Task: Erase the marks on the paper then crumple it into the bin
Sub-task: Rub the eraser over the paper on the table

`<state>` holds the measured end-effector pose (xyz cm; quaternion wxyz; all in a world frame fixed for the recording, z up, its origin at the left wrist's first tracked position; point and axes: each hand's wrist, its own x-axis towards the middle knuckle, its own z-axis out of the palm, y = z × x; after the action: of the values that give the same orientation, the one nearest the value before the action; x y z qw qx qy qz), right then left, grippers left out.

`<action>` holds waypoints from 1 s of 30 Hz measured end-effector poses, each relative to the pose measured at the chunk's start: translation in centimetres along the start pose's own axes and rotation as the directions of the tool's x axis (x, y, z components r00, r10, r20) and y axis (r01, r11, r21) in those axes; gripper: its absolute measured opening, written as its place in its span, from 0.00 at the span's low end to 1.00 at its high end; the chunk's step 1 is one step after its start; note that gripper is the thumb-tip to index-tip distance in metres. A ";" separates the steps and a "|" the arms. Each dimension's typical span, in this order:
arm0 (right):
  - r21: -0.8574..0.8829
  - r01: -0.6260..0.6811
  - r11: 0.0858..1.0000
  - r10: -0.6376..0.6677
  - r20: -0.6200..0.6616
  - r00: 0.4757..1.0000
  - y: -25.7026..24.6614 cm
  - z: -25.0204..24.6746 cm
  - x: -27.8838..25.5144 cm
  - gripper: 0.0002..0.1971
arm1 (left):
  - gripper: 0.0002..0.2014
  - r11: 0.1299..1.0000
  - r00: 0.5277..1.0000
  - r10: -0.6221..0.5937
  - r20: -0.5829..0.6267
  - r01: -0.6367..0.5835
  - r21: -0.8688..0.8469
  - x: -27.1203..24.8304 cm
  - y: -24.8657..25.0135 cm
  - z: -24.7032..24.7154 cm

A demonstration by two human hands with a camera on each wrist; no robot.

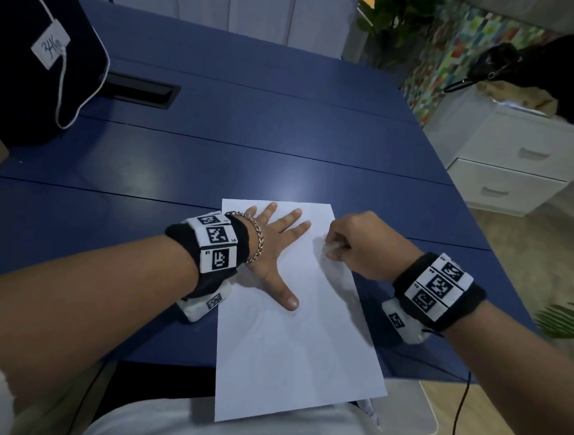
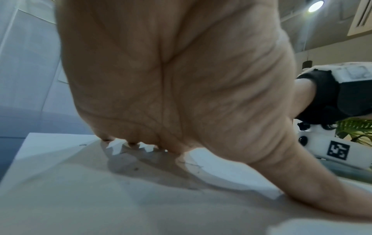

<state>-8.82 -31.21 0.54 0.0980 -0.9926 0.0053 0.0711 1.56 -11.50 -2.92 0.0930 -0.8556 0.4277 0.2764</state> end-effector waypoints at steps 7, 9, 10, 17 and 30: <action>0.031 0.044 0.999 -0.045 0.041 0.998 -0.6 0.5 -1.1 0.06 | 0.72 0.980 0.981 -0.193 -0.019 0.194 0.045 -2.6 1.9 1.0; 0.034 0.033 0.999 -0.033 0.016 0.999 -0.1 0.5 -0.5 0.07 | 0.70 0.971 0.978 -0.207 -0.034 0.209 0.116 -3.7 1.9 0.5; 0.036 0.039 0.999 -0.039 0.012 0.999 -0.1 0.5 -0.3 0.07 | 0.67 0.971 0.981 -0.184 -0.061 0.191 0.141 -3.9 1.6 0.0; 0.026 0.041 0.999 -0.041 -0.005 0.999 -1.3 0.2 -0.1 0.06 | 0.73 0.998 0.998 0.065 0.000 -0.065 0.022 -1.3 -1.4 -0.8; -0.004 0.018 1.000 -0.018 -0.032 0.999 -4.2 0.9 -1.4 0.05 | 0.79 0.999 0.999 0.008 0.044 -0.010 0.043 -0.1 -1.0 -0.7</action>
<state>-10.22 -26.91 0.69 0.0968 -0.9938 -0.0023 0.0542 2.59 -11.10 -2.37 0.1196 -0.8453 0.4353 0.2860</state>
